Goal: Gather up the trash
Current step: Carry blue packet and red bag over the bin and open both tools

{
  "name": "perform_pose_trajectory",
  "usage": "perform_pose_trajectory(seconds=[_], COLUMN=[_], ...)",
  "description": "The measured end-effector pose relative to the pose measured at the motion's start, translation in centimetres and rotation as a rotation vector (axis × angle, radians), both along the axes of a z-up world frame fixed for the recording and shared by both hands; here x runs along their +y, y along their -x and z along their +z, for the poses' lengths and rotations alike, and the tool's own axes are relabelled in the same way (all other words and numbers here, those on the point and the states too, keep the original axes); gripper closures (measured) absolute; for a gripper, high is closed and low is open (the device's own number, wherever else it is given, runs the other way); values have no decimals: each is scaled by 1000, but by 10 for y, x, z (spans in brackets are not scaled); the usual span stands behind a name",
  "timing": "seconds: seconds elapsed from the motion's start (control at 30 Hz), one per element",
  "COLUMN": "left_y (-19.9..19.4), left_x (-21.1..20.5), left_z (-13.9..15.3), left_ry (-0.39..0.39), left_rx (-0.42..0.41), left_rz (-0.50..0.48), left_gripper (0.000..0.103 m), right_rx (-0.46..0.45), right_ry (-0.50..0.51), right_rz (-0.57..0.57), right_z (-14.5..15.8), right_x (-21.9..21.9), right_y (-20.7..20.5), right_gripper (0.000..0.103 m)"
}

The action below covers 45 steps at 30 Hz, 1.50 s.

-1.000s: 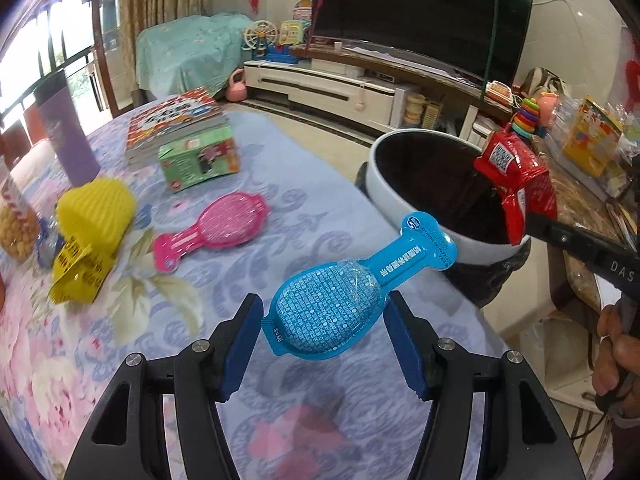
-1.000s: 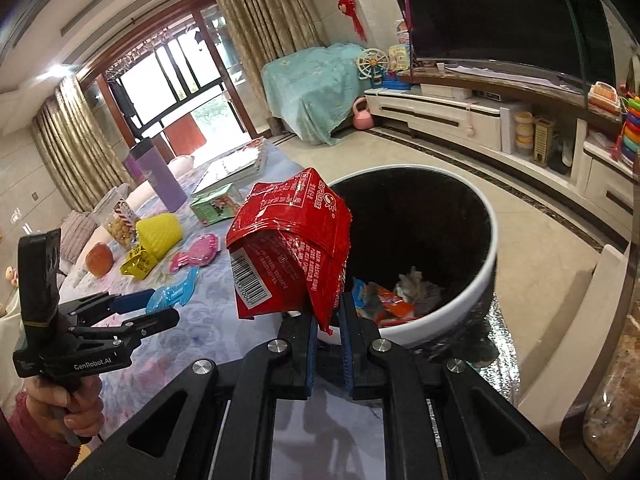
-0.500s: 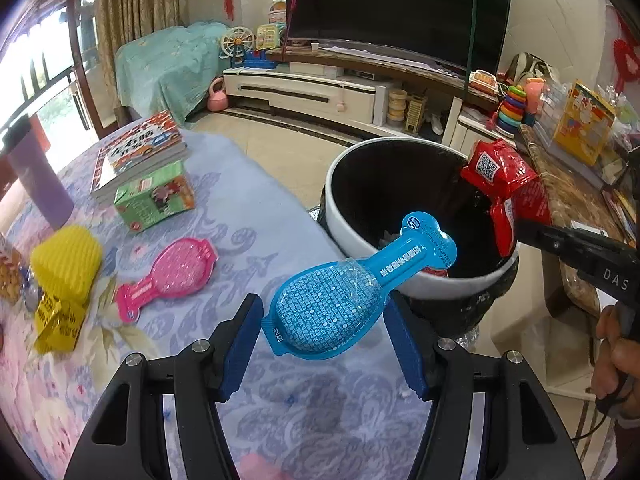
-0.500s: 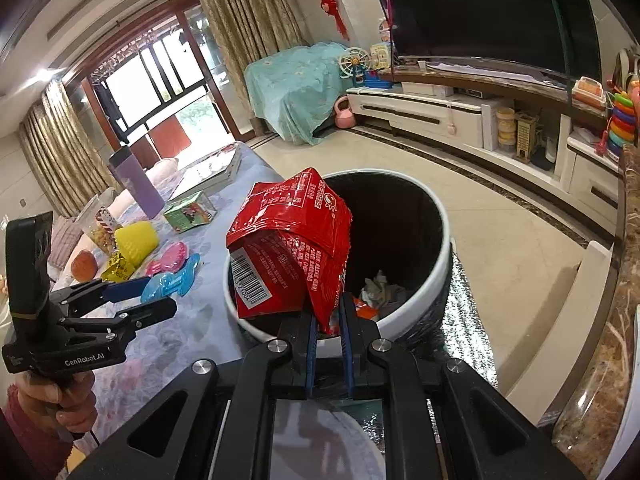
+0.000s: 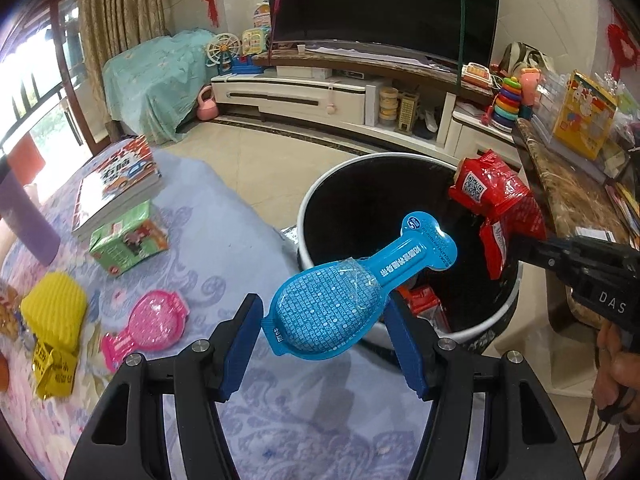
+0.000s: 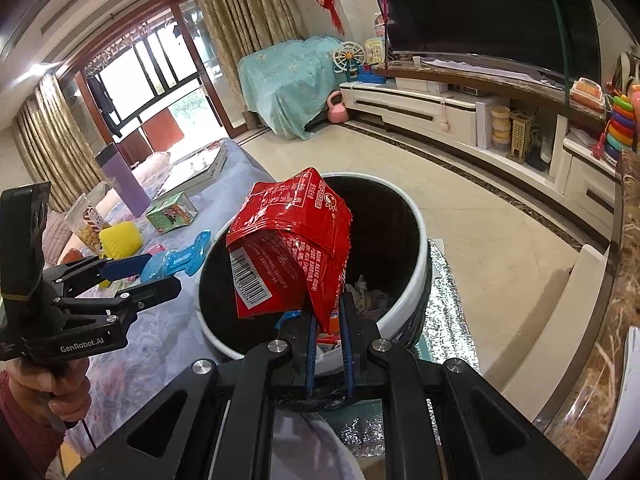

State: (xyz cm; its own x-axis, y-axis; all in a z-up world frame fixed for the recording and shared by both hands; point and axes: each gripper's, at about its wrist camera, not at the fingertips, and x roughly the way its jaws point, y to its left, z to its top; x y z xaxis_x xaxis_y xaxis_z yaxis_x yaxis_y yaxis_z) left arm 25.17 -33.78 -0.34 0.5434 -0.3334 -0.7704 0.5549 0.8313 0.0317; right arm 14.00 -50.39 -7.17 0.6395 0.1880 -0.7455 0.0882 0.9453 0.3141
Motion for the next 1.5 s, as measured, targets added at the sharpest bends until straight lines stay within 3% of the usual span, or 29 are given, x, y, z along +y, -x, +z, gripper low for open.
perform_pose_trajectory(seconds=[0.73, 0.93, 0.97, 1.03, 1.1, 1.3, 1.37, 1.43, 1.5], left_y=[-21, -26, -27, -27, -25, -12, -4, 7, 15], left_x=[-30, -32, -32, -30, -28, -12, -2, 10, 24], left_z=[-6, -6, -6, -5, -4, -6, -8, -12, -16], left_ry=[-19, -10, -5, 6, 8, 22, 26, 31, 37], left_rx=[9, 22, 26, 28, 19, 2, -7, -19, -18], left_rz=[-25, -23, -24, -24, -20, -3, 14, 37, 61], left_gripper=[40, 38, 36, 31, 29, 29, 29, 27, 26], right_rx=[31, 33, 35, 34, 25, 0, -8, -22, -36], right_ry=[26, 31, 37, 50, 45, 23, 11, -7, -21], right_rz=[-8, -13, -17, -21, -24, -45, -49, -51, -50], right_z=[-3, -1, -1, 0, 1, 4, 5, 6, 7], right_x=[-12, -15, -16, -16, -17, -16, -13, -9, -2], right_y=[-11, -14, -15, -15, -14, -8, -5, -2, 0], right_gripper=[93, 87, 85, 69, 61, 57, 49, 32, 22])
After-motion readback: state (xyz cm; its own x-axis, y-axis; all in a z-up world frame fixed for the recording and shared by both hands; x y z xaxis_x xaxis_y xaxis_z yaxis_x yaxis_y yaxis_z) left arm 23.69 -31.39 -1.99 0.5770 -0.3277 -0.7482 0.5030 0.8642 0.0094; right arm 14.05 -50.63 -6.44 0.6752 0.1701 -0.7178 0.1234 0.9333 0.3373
